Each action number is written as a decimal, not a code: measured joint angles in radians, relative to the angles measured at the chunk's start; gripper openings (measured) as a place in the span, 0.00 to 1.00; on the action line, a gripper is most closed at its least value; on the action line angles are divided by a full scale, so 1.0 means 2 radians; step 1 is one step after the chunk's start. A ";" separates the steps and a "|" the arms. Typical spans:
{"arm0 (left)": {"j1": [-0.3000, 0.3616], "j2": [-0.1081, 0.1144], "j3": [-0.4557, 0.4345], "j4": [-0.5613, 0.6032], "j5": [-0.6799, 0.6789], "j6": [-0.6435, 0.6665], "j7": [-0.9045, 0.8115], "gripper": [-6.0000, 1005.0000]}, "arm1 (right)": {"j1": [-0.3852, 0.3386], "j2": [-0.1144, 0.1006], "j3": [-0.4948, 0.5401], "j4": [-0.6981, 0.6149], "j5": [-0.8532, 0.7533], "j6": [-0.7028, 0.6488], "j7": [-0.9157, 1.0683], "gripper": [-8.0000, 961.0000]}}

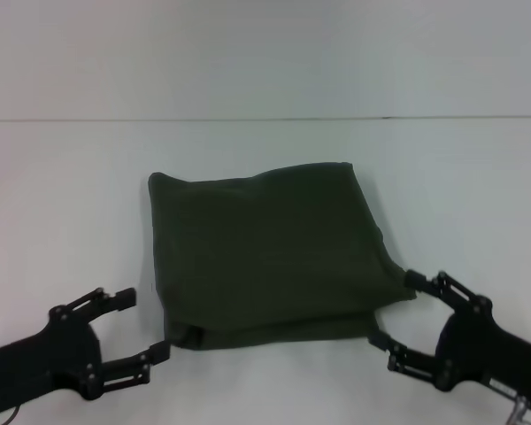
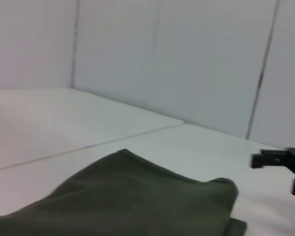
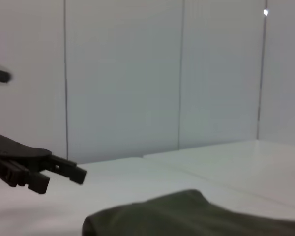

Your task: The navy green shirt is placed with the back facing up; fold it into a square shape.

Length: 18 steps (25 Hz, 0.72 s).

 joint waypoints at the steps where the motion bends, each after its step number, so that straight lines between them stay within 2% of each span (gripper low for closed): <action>1: 0.004 0.000 -0.009 -0.008 -0.001 -0.004 0.014 0.91 | -0.004 0.000 0.000 0.005 0.000 0.002 -0.002 0.98; 5: 0.015 0.000 -0.063 -0.064 -0.001 -0.044 0.065 0.92 | -0.015 0.000 0.001 0.023 0.002 0.024 -0.015 0.98; 7: 0.015 0.001 -0.069 -0.069 0.000 -0.050 0.066 0.92 | -0.017 0.000 0.001 0.029 0.003 0.032 -0.022 0.98; 18: 0.012 0.001 -0.060 -0.078 0.007 -0.059 0.062 0.92 | -0.017 0.000 0.009 0.031 0.004 0.030 -0.023 0.98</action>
